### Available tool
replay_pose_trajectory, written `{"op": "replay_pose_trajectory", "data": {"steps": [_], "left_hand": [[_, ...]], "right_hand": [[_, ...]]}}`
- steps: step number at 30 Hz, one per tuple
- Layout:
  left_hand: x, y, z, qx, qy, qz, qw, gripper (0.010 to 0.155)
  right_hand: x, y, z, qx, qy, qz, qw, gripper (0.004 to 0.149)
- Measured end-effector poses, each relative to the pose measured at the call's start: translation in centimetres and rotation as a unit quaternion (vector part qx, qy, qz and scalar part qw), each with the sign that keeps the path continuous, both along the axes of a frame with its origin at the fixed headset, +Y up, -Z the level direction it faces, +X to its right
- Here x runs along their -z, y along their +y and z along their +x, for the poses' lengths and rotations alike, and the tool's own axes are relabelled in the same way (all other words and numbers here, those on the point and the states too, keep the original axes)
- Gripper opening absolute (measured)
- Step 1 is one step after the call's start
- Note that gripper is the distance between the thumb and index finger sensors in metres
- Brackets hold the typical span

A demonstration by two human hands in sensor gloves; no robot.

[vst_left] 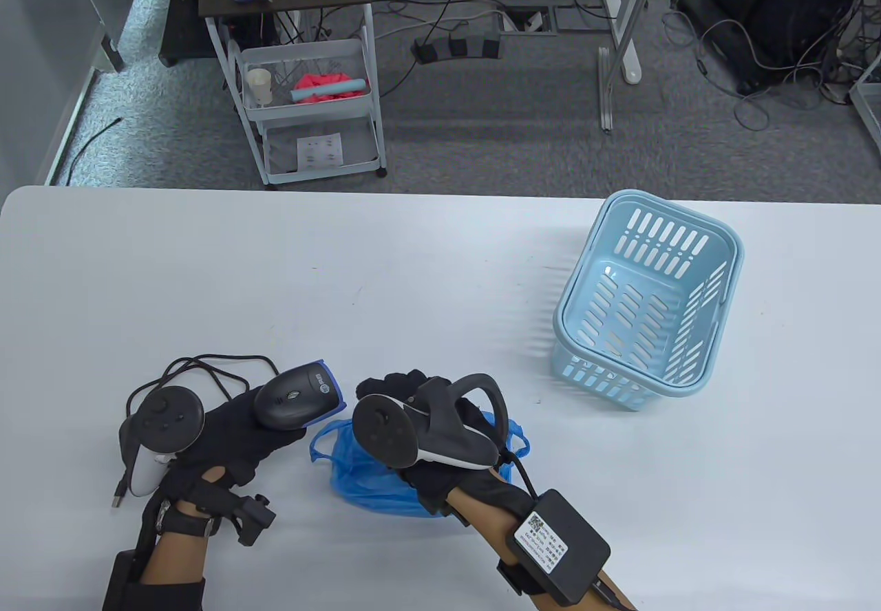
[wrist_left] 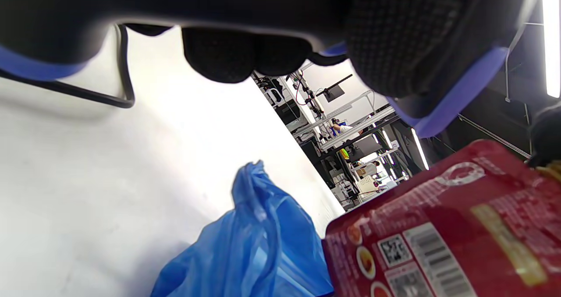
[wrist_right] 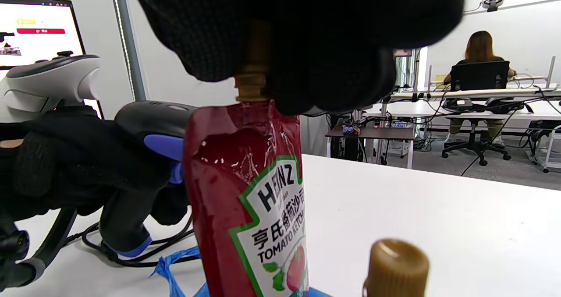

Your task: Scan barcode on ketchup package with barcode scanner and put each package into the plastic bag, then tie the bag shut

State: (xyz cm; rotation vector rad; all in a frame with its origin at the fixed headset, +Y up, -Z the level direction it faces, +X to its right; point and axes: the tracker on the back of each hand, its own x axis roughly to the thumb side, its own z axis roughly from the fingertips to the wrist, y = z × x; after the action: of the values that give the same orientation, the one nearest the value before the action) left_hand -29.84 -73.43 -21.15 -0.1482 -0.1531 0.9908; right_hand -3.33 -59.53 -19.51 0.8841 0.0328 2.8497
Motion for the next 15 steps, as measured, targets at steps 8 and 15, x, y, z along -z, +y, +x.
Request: {"op": "replay_pose_trajectory", "data": {"steps": [8,15], "left_hand": [[0.0,-0.2,-0.2,-0.004,0.005,-0.008,1.000,0.052],[0.0,-0.3,-0.4,-0.010,0.010,-0.013,1.000,0.052]], "right_hand": [[-0.3,-2.0,-0.9,-0.036,0.008,-0.011,0.999,0.046],[-0.5,-3.4,-2.0,-0.074,0.014,-0.008,0.997,0.045]]}}
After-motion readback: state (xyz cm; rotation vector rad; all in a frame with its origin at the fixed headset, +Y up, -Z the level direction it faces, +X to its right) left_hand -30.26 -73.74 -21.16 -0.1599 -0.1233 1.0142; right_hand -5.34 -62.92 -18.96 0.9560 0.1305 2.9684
